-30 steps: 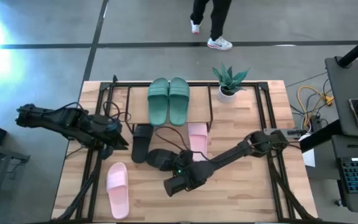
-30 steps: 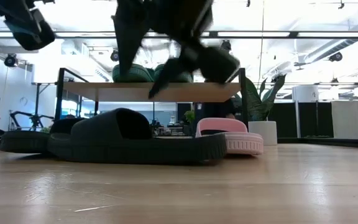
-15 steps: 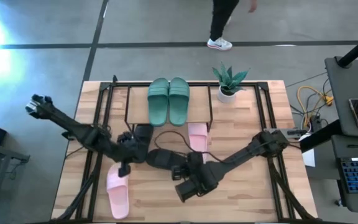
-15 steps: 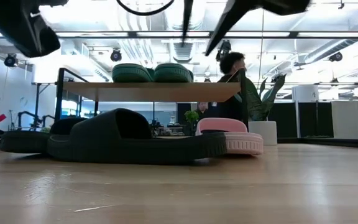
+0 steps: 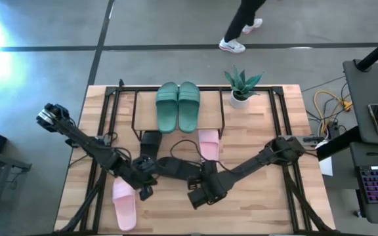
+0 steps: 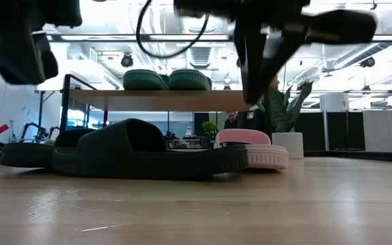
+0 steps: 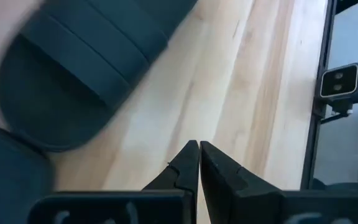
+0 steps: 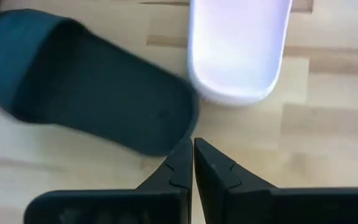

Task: Pick and place slides into the shelf
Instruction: Move the black slide under the shelf

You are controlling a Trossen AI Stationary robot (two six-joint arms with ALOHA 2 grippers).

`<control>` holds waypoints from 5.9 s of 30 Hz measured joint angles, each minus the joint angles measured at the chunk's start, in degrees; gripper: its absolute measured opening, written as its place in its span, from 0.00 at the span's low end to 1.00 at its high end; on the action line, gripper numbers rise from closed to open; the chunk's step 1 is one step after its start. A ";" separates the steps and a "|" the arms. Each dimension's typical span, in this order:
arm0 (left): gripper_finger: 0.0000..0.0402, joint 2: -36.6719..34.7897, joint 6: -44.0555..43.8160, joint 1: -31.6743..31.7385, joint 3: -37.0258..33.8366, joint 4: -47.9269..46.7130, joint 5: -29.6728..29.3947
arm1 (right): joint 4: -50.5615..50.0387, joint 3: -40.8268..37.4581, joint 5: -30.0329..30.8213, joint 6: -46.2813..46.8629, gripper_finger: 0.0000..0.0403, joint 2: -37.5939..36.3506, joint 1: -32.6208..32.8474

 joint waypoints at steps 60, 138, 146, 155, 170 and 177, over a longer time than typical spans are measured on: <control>0.00 -20.55 -18.96 -11.80 4.77 -8.29 -32.45 | 30.13 -20.16 -5.24 -9.02 0.02 -2.87 4.40; 0.00 -27.25 -10.98 -12.39 4.37 -1.67 -36.81 | 45.19 -23.40 -7.51 -27.00 0.02 -7.50 -6.80; 0.00 -27.25 -11.00 -12.37 4.37 -1.68 -36.83 | 42.63 -23.09 -4.91 -29.02 0.02 -7.67 -9.43; 0.00 -27.27 -10.98 -12.37 4.39 -1.72 -36.83 | 35.09 -20.37 -12.61 -30.33 0.02 -7.90 -5.52; 0.00 -27.61 -10.56 -12.34 4.39 -1.78 -36.82 | 37.74 -21.68 -11.87 -26.51 0.02 -3.67 -3.65; 0.00 -27.92 -10.56 -12.35 4.37 -1.77 -36.83 | 45.96 -21.50 -12.07 -31.38 0.02 -3.05 -4.87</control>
